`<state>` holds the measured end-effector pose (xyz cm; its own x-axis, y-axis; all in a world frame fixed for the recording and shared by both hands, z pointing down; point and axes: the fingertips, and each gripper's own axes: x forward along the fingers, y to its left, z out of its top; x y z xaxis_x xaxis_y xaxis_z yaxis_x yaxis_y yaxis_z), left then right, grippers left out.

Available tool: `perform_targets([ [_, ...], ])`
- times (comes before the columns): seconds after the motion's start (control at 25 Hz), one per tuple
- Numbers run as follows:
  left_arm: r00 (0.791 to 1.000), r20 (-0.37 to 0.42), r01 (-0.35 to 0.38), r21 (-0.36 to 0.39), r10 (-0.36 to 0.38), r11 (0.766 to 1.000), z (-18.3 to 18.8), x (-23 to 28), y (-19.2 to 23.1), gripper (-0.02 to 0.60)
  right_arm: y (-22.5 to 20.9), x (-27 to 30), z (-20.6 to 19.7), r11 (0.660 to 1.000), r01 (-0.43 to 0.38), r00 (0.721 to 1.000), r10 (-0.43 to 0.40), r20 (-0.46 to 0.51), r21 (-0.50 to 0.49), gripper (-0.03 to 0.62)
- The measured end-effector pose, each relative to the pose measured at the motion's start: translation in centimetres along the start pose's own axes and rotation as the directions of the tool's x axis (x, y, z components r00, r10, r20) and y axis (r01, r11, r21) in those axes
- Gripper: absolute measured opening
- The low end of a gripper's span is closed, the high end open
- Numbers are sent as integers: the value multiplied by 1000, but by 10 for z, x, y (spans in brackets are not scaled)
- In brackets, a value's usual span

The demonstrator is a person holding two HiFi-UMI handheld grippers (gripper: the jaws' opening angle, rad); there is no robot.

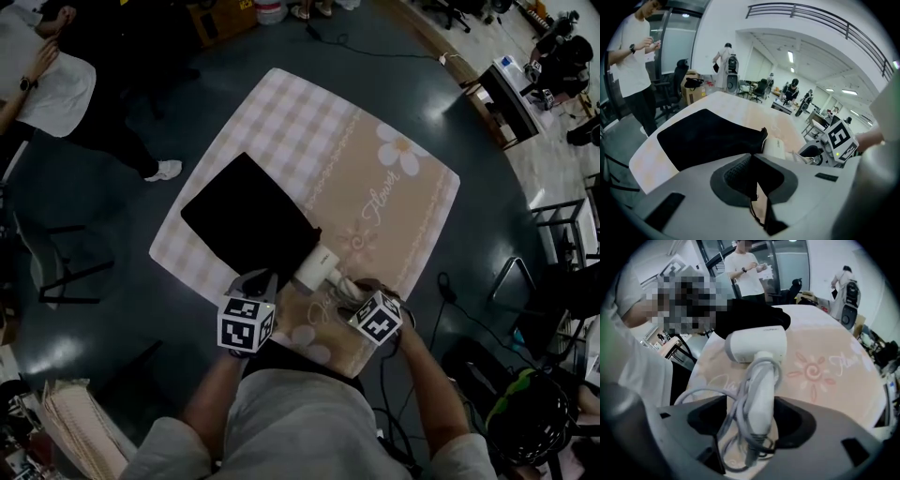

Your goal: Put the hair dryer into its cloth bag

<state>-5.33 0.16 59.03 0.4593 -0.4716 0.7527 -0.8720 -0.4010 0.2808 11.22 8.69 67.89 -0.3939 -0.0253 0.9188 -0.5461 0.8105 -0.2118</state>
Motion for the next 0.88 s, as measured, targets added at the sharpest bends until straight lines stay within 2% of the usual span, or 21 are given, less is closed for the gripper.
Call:
perform_targets([
  [0.12, 1000, 3, 1, -5, -1, 1000, -1, 0, 2, 18, 0, 6, -2, 1000, 4, 1000, -3, -7, 22, 308],
  [0.24, 1000, 9, -3, -11, 3, 1000, 0, 0, 5, 18, -1, 5, -1, 998, 17, 1000, -17, 2, 54, 261],
  [0.52, 1000, 6, -24, 18, 24, 1000, 4, 3, 6, 18, 1, -8, 1, 999, 39, 999, -40, 32, 37, 229],
  [0.72, 999, 7, -36, 29, 36, 999, 5, 1, 5, 18, 11, -20, -6, 997, 3, 999, -7, 52, 73, 224],
  [0.88, 999, 8, -53, 71, 53, 996, 5, -2, 1, 18, 23, -28, -1, 990, -52, 994, 37, 107, 134, 224],
])
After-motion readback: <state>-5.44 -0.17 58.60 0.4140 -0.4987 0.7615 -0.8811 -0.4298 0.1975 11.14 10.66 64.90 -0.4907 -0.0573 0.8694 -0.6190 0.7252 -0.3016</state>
